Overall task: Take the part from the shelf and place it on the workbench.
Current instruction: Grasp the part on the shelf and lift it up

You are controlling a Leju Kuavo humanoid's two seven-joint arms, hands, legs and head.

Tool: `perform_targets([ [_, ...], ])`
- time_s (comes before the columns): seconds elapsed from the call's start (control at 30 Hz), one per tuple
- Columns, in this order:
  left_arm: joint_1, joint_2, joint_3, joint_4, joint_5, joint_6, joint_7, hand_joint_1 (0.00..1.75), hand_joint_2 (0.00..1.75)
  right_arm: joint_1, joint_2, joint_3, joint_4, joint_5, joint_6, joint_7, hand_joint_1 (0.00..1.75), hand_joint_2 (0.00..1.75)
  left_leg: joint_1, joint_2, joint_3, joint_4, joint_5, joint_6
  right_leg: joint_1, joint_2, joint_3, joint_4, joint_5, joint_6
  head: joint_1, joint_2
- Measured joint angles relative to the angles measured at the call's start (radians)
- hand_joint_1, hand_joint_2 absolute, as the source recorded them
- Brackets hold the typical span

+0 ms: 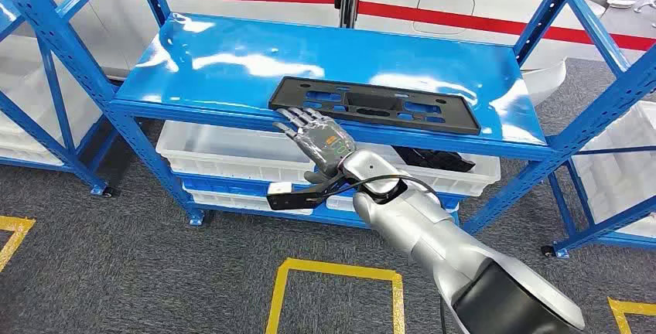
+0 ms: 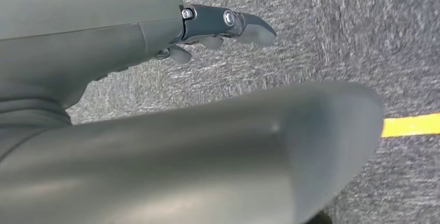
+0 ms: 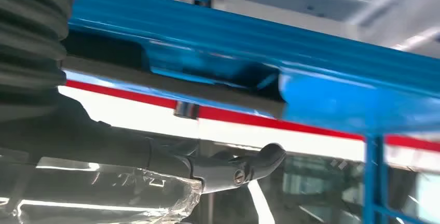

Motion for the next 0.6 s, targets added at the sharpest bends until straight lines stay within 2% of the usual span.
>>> perform_targets([
  [0.03,0.0,-0.001,0.0,0.0,0.0,-0.001,0.001,0.0,0.0,-0.001,-0.001,-0.001,0.003,0.001,0.0,0.001,0.0,1.75,-0.001,0.0,0.006,0.0,-0.004,-0.001,0.0,0.0,0.008,-0.031,0.015,0.004,0.001,0.0],
  [0.07,0.0,-0.001,0.0,0.0,-0.001,-0.002,0.001,0.0,0.0,-0.002,-0.001,-0.002,0.006,0.002,-0.001,0.002,0.0,1.75,-0.001,-0.001,0.013,0.0,-0.01,-0.002,0.001,-0.001,0.02,-0.077,0.043,0.008,0.001,0.0],
  [0.1,0.0,-0.002,0.0,0.0,-0.002,-0.003,0.002,0.0,0.0,-0.005,-0.002,-0.003,0.013,0.003,-0.002,0.003,0.0,1.75,-0.002,-0.001,0.025,-0.001,-0.019,-0.005,0.003,-0.004,0.038,-0.152,0.091,0.014,0.002,0.0],
  [0.17,-0.003,-0.004,0.0,0.0,-0.006,-0.003,0.003,0.0,0.0,-0.012,-0.002,-0.005,0.025,0.003,-0.003,0.007,0.0,1.75,-0.006,-0.002,0.046,-0.003,-0.04,-0.014,0.011,-0.011,0.069,-0.263,0.167,0.006,0.002,0.0],
  [0.2,-0.004,-0.004,0.0,0.0,-0.007,-0.003,0.005,0.0,0.0,-0.014,-0.002,-0.006,0.03,0.004,-0.003,0.011,0.0,1.75,-0.007,-0.002,0.052,-0.002,-0.044,-0.02,0.014,-0.012,0.075,-0.283,0.183,-0.005,0.003,0.0],
  [0.23,-0.005,-0.004,0.0,0.0,-0.008,-0.003,0.006,0.0,0.0,-0.016,-0.002,-0.008,0.035,0.005,-0.003,0.017,0.0,1.75,-0.01,-0.002,0.059,-0.001,-0.046,-0.026,0.014,-0.012,0.083,-0.289,0.19,-0.018,0.003,0.0],
  [0.3,-0.006,-0.004,0.004,0.0,-0.009,-0.004,0.005,0.0,0.0,-0.021,-0.003,-0.015,0.044,0.011,-0.006,0.032,0.0,1.75,-0.009,0.0,0.063,0.019,-0.045,-0.036,0.006,-0.01,0.106,-0.297,0.208,-0.037,0.002,0.0],
  [0.33,-0.006,-0.004,0.008,0.0,-0.006,-0.008,0.0,0.0,0.0,-0.024,-0.004,-0.019,0.05,0.016,-0.007,0.042,0.0,1.75,-0.008,0.0,0.05,0.049,-0.05,-0.039,0.001,-0.009,0.117,-0.299,0.213,-0.043,0.001,0.0],
  [0.37,-0.007,-0.004,0.014,0.0,-0.003,-0.014,-0.006,0.0,0.0,-0.027,-0.005,-0.024,0.057,0.02,-0.008,0.053,0.0,1.75,-0.006,0.0,0.025,0.096,-0.063,-0.042,0.0,-0.008,0.125,-0.3,0.212,-0.05,-0.001,0.0],
  [0.43,-0.007,-0.004,0.025,0.0,0.007,-0.031,-0.017,0.0,0.0,-0.032,-0.008,-0.033,0.075,0.027,-0.009,0.073,0.0,1.75,-0.005,0.0,-0.053,0.209,-0.115,-0.046,0.005,-0.005,0.132,-0.3,0.202,-0.063,-0.003,0.0],
  [0.47,-0.006,-0.003,0.031,0.0,0.01,-0.038,-0.022,0.0,0.0,-0.032,-0.011,-0.038,0.084,0.029,-0.009,0.084,0.0,1.75,-0.006,0.0,-0.088,0.249,-0.14,-0.047,0.009,-0.003,0.136,-0.3,0.197,-0.068,-0.003,0.0],
  [0.5,-0.005,-0.002,0.037,0.0,0.012,-0.043,-0.026,0.0,0.0,-0.032,-0.015,-0.045,0.093,0.031,-0.01,0.093,0.0,1.75,-0.006,0.0,-0.111,0.262,-0.148,-0.046,0.013,0.0,0.141,-0.3,0.192,-0.071,-0.003,0.0],
  [0.53,-0.005,-0.002,0.042,0.0,0.013,-0.046,-0.032,0.0,0.0,-0.033,-0.021,-0.053,0.102,0.032,-0.01,0.102,0.0,1.75,-0.007,0.0,-0.117,0.241,-0.129,-0.042,0.017,0.002,0.147,-0.3,0.186,-0.072,-0.003,0.0],
  [0.6,-0.004,0.0,0.051,0.0,0.011,-0.043,-0.051,0.0,0.0,-0.036,-0.032,-0.07,0.116,0.036,-0.011,0.117,0.0,1.75,-0.012,0.0,-0.088,0.12,-0.03,-0.025,0.024,0.006,0.163,-0.3,0.173,-0.071,-0.003,0.0],
])
